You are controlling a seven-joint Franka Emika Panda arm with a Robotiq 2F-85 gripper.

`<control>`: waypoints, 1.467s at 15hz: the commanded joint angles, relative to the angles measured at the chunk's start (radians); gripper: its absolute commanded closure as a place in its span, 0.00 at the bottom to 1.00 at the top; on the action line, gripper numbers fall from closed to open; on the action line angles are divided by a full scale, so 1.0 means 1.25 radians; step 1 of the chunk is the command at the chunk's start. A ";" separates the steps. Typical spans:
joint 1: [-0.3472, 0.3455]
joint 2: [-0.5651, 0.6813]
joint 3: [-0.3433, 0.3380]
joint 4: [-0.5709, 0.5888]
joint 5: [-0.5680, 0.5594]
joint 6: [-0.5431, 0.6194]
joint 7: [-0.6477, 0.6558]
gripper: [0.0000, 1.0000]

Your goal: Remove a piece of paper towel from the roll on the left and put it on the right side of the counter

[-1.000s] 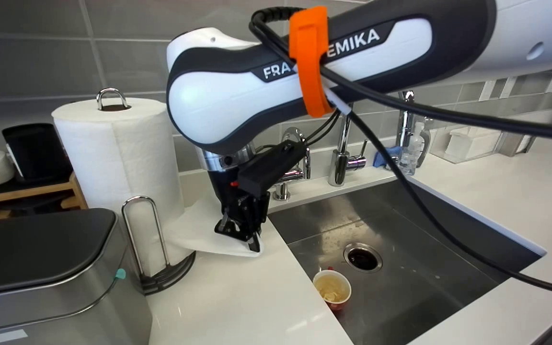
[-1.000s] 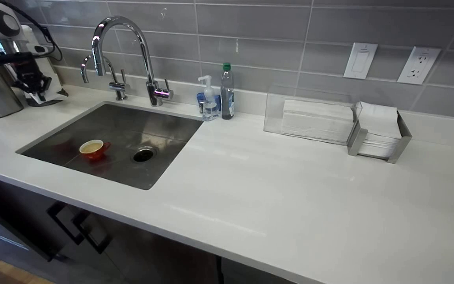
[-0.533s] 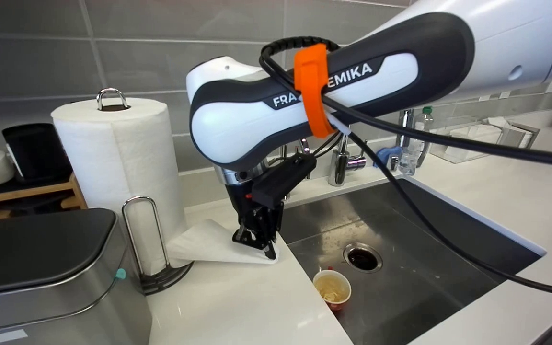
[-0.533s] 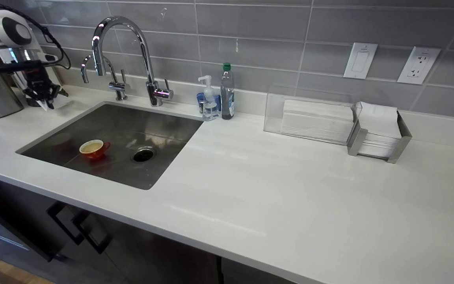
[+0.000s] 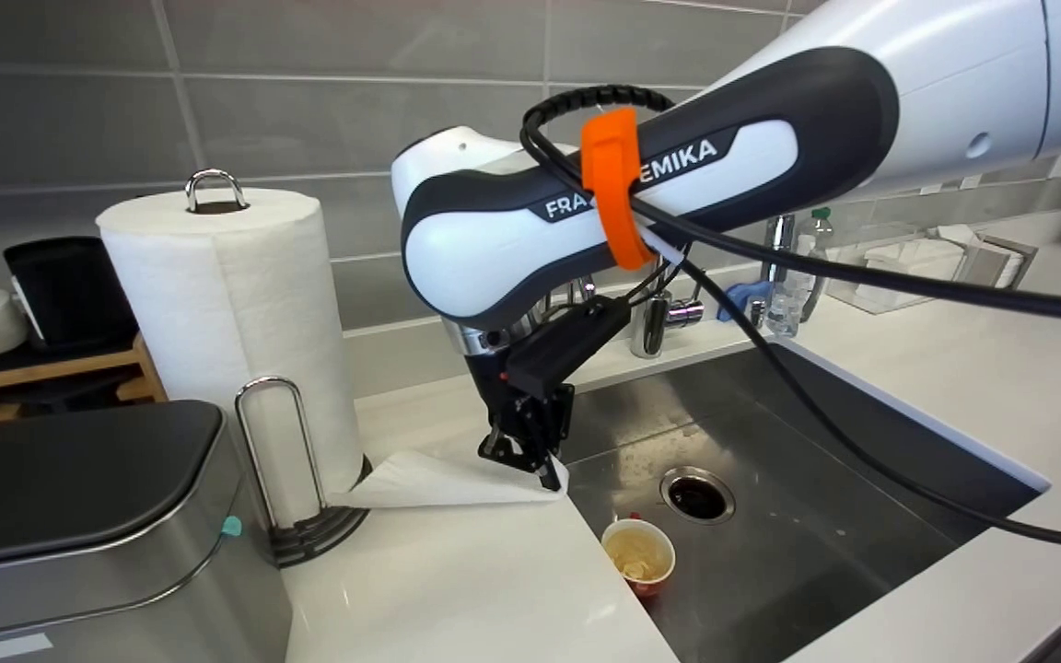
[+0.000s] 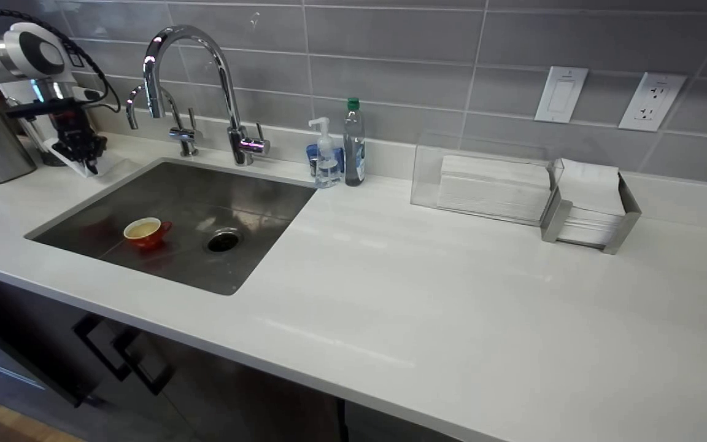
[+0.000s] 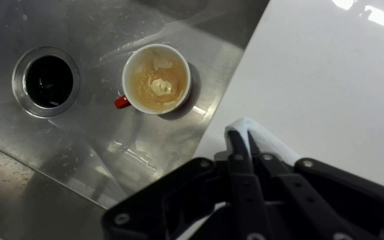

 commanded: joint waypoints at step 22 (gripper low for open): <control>-0.105 -0.694 0.031 -0.731 0.066 0.232 0.222 1.00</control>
